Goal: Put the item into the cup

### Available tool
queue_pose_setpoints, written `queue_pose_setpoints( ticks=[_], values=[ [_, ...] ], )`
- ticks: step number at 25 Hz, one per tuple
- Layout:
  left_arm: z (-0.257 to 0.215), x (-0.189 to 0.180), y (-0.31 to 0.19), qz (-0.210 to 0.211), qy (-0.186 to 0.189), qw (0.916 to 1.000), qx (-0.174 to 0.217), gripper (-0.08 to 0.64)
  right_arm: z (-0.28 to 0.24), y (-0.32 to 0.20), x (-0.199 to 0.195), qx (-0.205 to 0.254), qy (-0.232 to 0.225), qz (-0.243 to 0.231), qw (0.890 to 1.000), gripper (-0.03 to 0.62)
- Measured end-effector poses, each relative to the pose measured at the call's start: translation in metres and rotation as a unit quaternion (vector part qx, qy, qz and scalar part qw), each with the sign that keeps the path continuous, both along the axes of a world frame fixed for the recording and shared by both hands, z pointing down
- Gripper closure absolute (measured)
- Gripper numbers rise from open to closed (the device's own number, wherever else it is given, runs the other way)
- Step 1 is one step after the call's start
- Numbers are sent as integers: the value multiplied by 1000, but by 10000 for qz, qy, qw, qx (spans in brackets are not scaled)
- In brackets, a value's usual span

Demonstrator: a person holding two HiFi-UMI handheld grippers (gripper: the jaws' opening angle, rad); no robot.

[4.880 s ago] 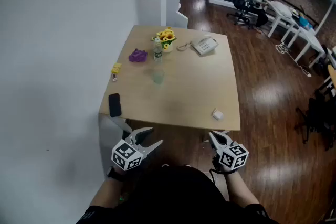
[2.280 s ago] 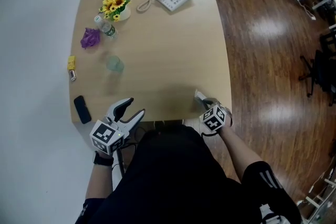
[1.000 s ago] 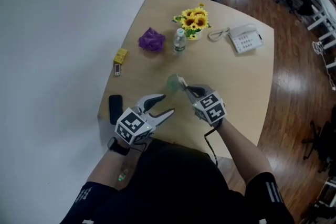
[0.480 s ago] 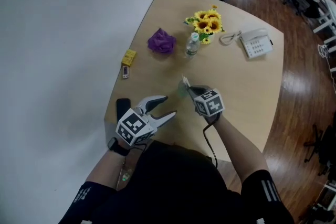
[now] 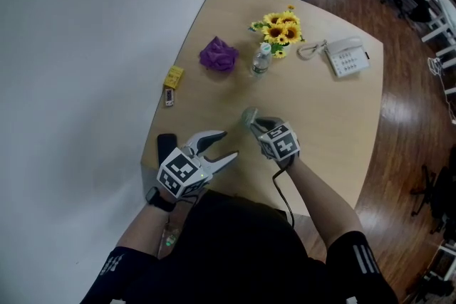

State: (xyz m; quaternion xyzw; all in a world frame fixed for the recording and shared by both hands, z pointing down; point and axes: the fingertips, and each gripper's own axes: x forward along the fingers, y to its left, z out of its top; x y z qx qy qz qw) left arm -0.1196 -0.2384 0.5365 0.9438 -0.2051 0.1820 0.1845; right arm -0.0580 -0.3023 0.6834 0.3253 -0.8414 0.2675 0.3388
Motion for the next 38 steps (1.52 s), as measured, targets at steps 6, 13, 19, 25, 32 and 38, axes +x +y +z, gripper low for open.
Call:
queue_pose_setpoints(
  ticks=[6, 13, 19, 25, 32, 38],
  values=[
    [-2, 2, 2, 38, 43, 10000, 19, 334, -8, 0, 0, 243, 0, -49, 9997, 488],
    [-11, 3, 4, 38, 90, 9998, 143, 334, -47, 7, 6, 297, -484, 262, 9980, 488],
    [-26, 7, 20, -64, 89, 9993, 366, 334, -118, 35, 23, 821, -1224, 471, 9880, 488],
    [-42, 20, 76, -133, 61, 9983, 567, 334, -165, 112, 59, 1209, -1680, 659, 9761, 488],
    [-54, 51, 170, -283, 120, 9968, 740, 334, -192, 233, 108, 1496, -1847, 705, 9688, 488],
    [-59, 83, 251, -203, 170, 9975, 654, 334, -201, 318, 151, 1546, -1978, 1008, 9627, 561]
  ],
)
